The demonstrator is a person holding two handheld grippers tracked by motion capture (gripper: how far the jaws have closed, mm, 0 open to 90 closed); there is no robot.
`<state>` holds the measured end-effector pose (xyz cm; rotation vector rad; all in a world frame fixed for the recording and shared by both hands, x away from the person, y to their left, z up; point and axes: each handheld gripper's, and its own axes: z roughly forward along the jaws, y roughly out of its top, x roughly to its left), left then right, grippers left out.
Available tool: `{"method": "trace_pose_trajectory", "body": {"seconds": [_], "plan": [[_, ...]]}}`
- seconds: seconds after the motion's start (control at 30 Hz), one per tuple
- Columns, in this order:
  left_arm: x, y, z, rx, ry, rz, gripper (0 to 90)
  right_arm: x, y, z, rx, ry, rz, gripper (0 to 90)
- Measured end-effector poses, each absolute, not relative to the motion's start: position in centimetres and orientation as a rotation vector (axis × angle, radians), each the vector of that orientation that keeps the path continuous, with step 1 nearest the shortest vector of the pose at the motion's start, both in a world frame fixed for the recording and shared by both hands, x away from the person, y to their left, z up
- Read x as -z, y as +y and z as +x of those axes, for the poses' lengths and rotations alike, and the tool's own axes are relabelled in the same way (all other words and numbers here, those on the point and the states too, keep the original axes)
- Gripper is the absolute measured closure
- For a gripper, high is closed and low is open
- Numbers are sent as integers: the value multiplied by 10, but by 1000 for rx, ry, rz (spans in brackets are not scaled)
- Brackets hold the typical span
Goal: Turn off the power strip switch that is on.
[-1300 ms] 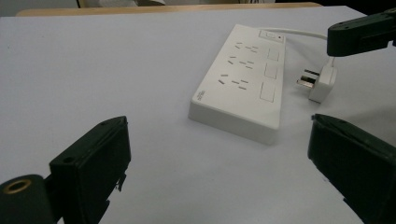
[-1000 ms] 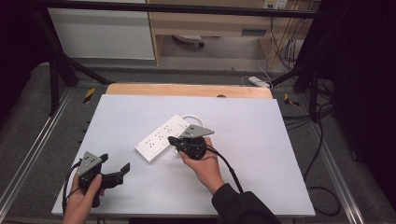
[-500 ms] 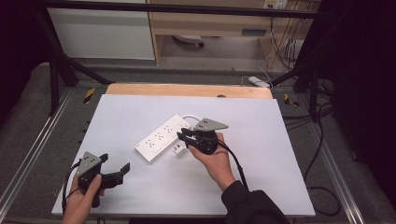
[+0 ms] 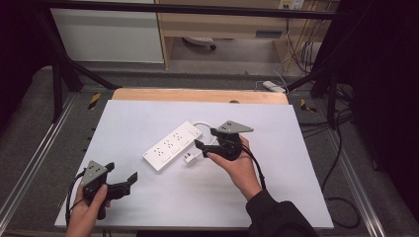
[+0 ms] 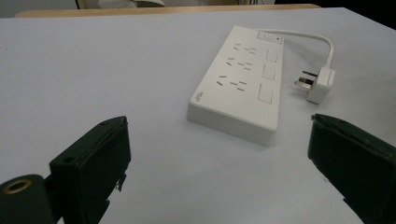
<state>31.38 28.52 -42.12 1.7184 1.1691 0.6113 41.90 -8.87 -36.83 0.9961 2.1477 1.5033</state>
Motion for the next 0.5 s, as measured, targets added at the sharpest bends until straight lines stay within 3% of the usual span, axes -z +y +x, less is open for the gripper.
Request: {"method": "trace_pose_trajectory", "body": {"seconds": [0.23,0.5], "plan": [[421,285,314,-614,1167,1717,58,362,-102,417,-1480,2130,1016,97],[421,285,314,-612,1164,1718,58,355,-126,414,-1482,2069,1026,78]]}}
